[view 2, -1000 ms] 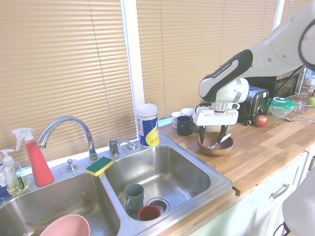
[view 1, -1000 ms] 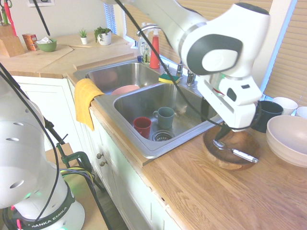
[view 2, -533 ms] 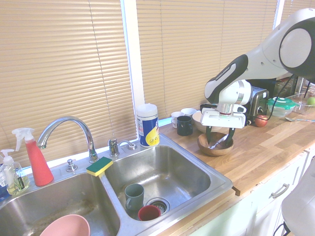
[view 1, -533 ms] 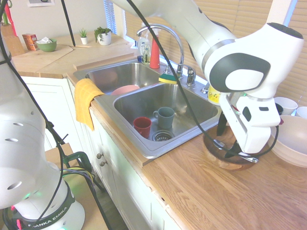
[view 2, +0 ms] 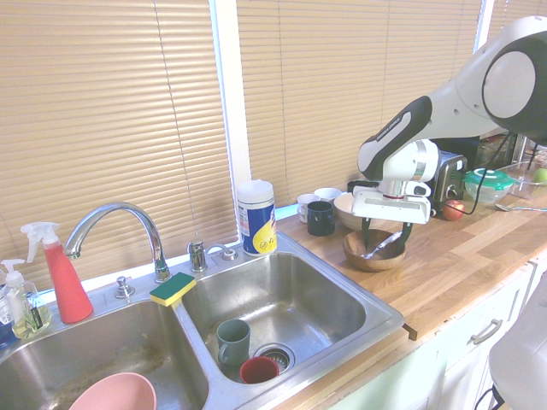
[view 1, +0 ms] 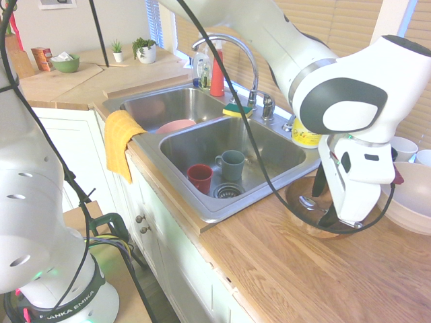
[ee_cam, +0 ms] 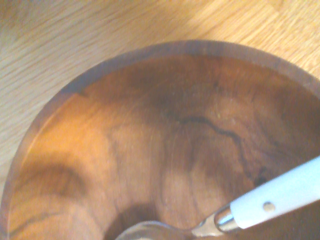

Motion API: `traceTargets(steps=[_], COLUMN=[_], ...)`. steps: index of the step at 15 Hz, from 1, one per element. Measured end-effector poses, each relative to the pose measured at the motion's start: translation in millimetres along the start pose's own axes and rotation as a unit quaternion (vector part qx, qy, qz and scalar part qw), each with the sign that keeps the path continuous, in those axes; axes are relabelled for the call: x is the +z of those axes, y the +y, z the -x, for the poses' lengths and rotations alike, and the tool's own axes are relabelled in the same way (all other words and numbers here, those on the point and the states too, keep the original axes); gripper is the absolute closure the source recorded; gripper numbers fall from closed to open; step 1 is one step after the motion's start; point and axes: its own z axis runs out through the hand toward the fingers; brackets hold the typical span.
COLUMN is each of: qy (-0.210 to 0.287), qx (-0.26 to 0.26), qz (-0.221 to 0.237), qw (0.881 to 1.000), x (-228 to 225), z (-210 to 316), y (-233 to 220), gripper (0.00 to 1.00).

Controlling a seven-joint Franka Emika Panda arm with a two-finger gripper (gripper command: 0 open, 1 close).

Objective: Put the spoon into the sink

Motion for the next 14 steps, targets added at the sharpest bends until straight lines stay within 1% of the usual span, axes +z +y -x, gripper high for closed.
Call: traceTargets(steps=[10, 14], qy=[0.032, 0.039], qx=[0.081, 0.102], qz=[0.012, 0.021], qw=[0.996, 0.994], x=[3.4, 12.0], z=[-12.0, -13.0], y=[-15.9, -21.8], gripper=[1.00, 1.00])
